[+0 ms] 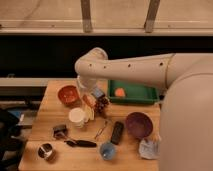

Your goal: Place pepper in plastic cup

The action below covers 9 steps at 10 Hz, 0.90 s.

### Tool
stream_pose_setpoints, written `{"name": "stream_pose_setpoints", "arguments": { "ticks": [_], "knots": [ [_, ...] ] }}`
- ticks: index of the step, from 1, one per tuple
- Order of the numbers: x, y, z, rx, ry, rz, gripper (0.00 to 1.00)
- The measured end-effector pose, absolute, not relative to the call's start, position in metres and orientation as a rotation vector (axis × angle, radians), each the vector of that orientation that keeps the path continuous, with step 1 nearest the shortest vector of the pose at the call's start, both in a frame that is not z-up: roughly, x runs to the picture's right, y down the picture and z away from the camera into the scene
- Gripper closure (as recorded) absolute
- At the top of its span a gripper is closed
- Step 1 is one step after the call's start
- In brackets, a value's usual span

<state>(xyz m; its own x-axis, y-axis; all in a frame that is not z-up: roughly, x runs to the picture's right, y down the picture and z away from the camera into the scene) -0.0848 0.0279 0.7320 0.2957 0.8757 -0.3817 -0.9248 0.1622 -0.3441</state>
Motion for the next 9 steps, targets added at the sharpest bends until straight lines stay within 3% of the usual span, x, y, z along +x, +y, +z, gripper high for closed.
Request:
{"name": "stream_pose_setpoints", "arguments": {
  "ticks": [3,9],
  "knots": [
    [-0.046,0.078,0.715,-0.635,0.203,1.384,1.00],
    [-0.052,0.166,0.700,-0.764,0.338,1.455,1.00]
  ]
}}
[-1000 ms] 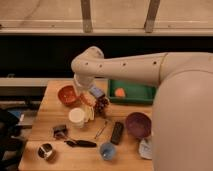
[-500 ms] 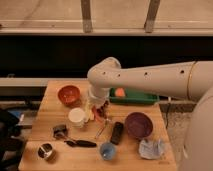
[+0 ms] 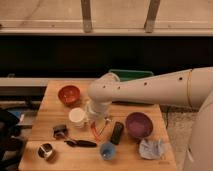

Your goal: Place pepper in plastic cup

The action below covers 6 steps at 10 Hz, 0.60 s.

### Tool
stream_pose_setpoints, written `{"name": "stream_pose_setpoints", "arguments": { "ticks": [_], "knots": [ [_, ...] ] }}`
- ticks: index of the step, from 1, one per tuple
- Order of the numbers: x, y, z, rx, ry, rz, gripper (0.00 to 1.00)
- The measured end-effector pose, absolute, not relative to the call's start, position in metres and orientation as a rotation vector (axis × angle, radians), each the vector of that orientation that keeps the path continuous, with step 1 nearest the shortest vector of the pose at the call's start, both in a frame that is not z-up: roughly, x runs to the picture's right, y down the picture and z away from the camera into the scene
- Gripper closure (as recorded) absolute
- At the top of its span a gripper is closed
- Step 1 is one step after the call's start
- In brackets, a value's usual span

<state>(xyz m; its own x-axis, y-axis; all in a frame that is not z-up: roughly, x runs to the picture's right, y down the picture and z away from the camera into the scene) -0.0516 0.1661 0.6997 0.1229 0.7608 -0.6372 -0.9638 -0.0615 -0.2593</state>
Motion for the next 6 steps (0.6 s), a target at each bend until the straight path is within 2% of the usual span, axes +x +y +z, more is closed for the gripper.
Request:
{"name": "stream_pose_setpoints", "arguments": {
  "ticks": [6],
  "knots": [
    [-0.0533,0.1668,0.6997,-0.765,0.336,1.452,1.00]
  ]
}}
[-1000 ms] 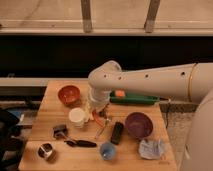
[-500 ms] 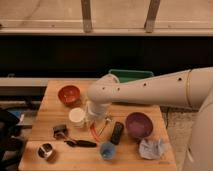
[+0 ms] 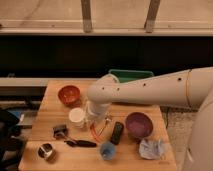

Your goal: Place pepper in plastic cup

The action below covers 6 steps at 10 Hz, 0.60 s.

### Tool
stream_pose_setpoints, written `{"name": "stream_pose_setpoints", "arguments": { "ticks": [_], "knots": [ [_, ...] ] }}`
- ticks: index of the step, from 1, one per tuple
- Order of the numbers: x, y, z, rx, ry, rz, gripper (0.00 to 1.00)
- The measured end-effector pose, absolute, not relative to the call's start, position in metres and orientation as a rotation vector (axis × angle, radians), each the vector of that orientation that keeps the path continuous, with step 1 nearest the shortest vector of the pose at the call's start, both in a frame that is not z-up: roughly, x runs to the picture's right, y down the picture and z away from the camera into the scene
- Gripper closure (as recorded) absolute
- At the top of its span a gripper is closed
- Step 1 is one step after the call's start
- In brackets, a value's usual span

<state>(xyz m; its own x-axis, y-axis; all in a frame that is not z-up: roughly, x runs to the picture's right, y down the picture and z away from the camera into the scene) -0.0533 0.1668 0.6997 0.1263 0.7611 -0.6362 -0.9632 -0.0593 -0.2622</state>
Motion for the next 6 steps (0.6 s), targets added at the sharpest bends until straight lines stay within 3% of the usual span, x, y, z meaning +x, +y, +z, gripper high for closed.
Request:
{"name": "stream_pose_setpoints", "arguments": {
  "ticks": [6],
  "knots": [
    [-0.035,0.165,0.693,-0.695,0.359,1.488,1.00]
  ]
}}
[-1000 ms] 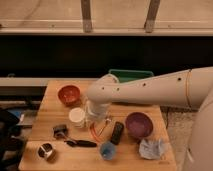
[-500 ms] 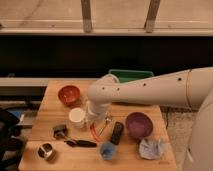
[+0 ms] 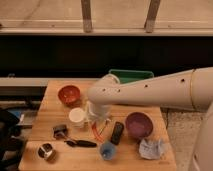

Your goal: Place pepper in plastic cup

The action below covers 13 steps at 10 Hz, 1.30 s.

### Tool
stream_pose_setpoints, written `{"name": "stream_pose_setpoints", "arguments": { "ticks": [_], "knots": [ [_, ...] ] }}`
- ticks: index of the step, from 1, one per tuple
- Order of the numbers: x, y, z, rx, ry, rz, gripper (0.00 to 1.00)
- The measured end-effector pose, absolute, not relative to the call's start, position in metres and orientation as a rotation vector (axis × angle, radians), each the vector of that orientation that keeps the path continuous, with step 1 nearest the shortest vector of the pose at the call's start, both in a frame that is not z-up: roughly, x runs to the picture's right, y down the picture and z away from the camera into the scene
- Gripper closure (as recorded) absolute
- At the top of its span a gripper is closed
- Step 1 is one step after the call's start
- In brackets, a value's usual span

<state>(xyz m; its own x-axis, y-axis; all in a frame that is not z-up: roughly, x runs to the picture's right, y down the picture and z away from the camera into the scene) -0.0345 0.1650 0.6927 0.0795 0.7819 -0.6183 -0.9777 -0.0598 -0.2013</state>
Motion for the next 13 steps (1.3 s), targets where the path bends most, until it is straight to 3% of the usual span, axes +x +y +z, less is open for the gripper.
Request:
{"name": "stream_pose_setpoints", "arguments": {
  "ticks": [10,11,12,13],
  "knots": [
    [0.049,0.248,0.690,-0.702,0.617,1.640,1.00],
    [0.048,0.253,0.689,-0.712,0.626,1.645,0.95],
    [0.040,0.266,0.686,-0.746,0.629,1.657,0.68],
    [0.040,0.266,0.685,-0.748,0.630,1.657,0.57]
  ]
}}
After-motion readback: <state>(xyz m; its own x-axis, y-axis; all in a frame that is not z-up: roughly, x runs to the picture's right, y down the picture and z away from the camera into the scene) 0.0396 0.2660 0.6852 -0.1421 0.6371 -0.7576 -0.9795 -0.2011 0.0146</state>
